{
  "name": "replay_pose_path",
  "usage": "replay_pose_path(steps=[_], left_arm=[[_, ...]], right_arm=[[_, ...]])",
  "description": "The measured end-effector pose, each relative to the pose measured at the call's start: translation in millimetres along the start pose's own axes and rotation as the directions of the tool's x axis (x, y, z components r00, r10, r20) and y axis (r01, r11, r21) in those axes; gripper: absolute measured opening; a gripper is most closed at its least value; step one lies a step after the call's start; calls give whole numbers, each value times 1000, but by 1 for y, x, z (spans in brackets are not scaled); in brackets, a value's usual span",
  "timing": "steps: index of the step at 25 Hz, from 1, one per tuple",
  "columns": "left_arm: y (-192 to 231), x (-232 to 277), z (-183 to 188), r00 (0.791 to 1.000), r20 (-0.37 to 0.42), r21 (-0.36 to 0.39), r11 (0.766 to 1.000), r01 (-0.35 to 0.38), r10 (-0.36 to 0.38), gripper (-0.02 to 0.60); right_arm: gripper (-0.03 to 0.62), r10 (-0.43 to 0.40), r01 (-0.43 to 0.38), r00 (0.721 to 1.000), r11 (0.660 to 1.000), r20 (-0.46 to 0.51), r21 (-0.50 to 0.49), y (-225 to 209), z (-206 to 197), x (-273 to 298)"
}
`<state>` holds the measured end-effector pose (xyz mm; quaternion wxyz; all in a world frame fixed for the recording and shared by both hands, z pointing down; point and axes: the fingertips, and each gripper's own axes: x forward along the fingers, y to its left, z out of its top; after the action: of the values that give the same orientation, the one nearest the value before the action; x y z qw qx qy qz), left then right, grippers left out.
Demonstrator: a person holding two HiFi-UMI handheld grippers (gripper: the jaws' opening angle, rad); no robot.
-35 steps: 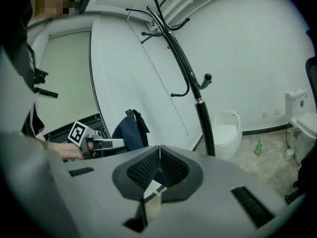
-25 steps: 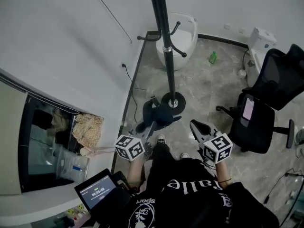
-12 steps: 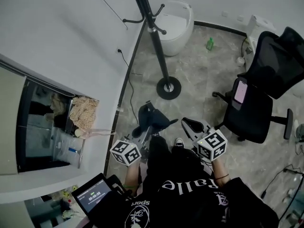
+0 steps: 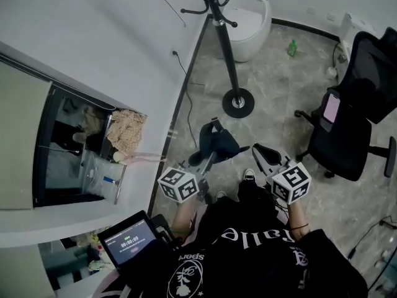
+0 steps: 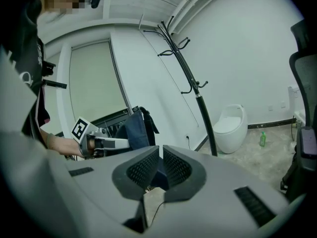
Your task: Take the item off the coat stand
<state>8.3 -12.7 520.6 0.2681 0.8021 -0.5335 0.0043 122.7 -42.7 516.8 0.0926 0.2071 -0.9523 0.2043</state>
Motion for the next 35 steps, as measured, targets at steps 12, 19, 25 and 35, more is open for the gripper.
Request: replay_pose_path(steps=[12,19,25,35], left_arm=[[12,-103,-35,999,-34,54,998,-7,8,20],[19,-163,-59,999,-36,51,999,-7,9,20],[13,-188,-71,999,-33,52,998,24,-22,20],[8,-200,-72,998,-25,65,996,54,-53,20]], right_arm=[[18,-1,1,1000,1000,10,22,106,-28,14],[18,-22,21,1000,999,15,30,163,-55,7],[18,-38,38,999,999,2,-10,194,-68,1],[18,-52,52,998,999,27,1,209,-69,-3]])
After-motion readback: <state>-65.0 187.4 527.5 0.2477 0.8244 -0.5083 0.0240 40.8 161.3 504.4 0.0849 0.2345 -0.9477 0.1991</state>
